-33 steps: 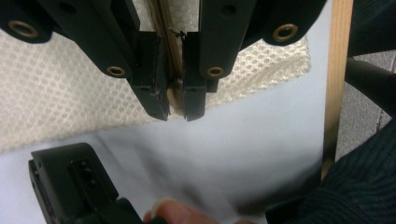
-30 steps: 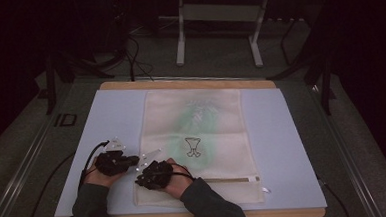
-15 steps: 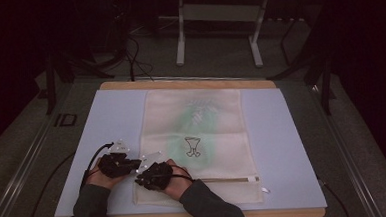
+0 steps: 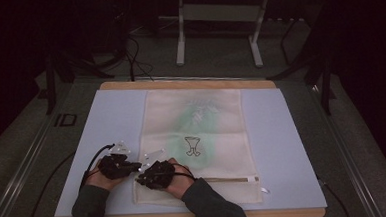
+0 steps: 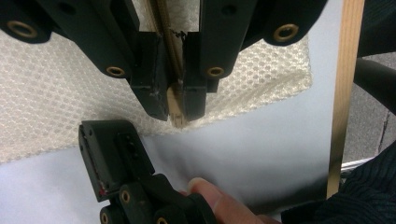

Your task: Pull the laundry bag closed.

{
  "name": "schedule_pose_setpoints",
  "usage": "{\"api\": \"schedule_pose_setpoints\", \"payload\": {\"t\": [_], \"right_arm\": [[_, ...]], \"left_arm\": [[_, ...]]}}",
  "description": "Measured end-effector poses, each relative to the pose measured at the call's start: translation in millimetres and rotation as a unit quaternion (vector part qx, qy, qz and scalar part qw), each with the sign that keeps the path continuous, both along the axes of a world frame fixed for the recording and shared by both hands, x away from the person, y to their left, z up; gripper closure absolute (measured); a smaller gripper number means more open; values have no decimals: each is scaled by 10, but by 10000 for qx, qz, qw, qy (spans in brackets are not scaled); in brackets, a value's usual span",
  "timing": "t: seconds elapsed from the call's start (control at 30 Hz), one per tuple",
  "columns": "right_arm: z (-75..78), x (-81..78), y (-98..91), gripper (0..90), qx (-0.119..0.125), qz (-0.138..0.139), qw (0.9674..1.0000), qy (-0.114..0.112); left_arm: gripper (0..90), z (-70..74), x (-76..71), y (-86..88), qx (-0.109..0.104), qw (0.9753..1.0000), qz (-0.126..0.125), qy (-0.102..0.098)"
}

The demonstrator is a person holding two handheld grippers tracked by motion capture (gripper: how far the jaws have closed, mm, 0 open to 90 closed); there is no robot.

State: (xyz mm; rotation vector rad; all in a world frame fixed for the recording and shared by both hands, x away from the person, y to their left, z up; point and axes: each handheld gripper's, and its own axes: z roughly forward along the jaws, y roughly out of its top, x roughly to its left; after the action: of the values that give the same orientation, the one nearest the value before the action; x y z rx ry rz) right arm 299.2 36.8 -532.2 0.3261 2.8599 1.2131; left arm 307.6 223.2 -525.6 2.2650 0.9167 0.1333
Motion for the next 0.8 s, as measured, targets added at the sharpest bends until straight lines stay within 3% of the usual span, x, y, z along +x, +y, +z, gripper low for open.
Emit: {"api": "schedule_pose_setpoints", "payload": {"t": [0.27,0.53,0.8], "right_arm": [[28,23,28,782,-42,40,9999,142],[22,39,32,812,-114,40,9997,226],[13,61,2,711,-3,134,9988,468]], "left_arm": [[888,-3,7,5,-14,10000,-1,25],[892,1,-6,10,-10,10000,-29,74],[893,8,-33,14,30,9999,-56,98]]}}
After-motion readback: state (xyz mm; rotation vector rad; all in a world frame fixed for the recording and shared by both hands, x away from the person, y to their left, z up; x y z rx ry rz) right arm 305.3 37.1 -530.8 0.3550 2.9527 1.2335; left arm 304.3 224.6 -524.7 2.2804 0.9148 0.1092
